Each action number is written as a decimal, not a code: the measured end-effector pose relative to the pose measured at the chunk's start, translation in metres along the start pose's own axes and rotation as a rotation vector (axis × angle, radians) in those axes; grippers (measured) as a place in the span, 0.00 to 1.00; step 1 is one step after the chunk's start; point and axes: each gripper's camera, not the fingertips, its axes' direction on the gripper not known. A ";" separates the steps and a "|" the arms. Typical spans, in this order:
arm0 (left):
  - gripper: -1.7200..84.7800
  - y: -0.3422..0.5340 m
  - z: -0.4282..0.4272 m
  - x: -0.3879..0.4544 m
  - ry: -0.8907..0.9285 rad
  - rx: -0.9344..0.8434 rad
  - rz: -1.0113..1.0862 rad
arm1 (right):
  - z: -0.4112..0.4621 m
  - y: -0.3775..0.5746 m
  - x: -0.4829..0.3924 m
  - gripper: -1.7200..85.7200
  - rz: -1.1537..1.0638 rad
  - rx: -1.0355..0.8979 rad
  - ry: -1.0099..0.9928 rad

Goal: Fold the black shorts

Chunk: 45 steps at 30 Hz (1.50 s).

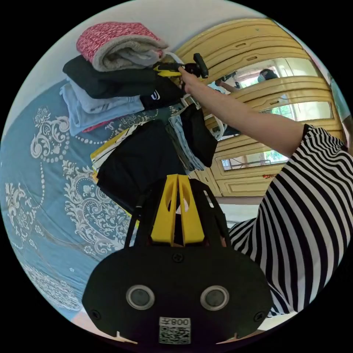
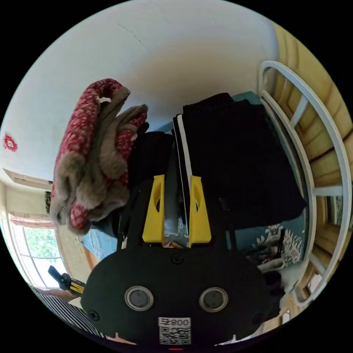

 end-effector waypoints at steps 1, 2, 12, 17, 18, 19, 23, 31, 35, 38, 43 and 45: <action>0.02 0.006 0.002 -0.001 0.013 -0.006 -0.033 | 0.004 -0.011 -0.011 0.14 -0.015 -0.018 0.026; 0.02 0.013 0.002 -0.002 0.017 -0.009 -0.063 | 0.008 -0.019 -0.022 0.14 -0.023 -0.034 0.064; 0.02 0.073 -0.008 -0.006 0.048 0.004 -0.209 | 0.005 -0.015 -0.096 0.07 -0.015 -0.075 0.145; 0.02 0.115 -0.025 -0.006 0.094 0.055 -0.247 | -0.062 0.028 -0.119 0.05 0.041 0.093 -0.023; 0.02 0.120 -0.028 -0.006 0.097 0.062 -0.248 | -0.072 0.035 -0.121 0.05 0.052 0.120 -0.046; 0.02 0.131 -0.033 -0.004 0.102 0.076 -0.247 | -0.094 0.047 -0.126 0.05 0.066 0.170 -0.094; 0.02 0.172 -0.052 0.002 0.121 0.126 -0.222 | -0.175 0.093 -0.156 0.04 0.074 0.370 -0.230; 0.02 0.256 -0.096 0.020 0.169 0.222 -0.123 | -0.310 0.174 -0.307 0.04 -0.202 0.624 -0.298; 0.03 0.311 -0.129 0.034 0.186 0.290 -0.040 | -0.368 0.228 -0.409 0.04 -0.363 0.732 -0.314; 0.04 0.360 -0.159 0.046 0.188 0.355 0.012 | -0.397 0.266 -0.482 0.04 -0.462 0.757 -0.374; 0.11 0.440 -0.220 0.062 0.167 0.485 0.087 | -0.417 0.325 -0.592 0.03 -0.588 0.743 -0.504; 0.13 0.469 -0.248 0.071 0.126 0.550 0.121 | -0.416 0.347 -0.630 0.03 -0.636 0.719 -0.573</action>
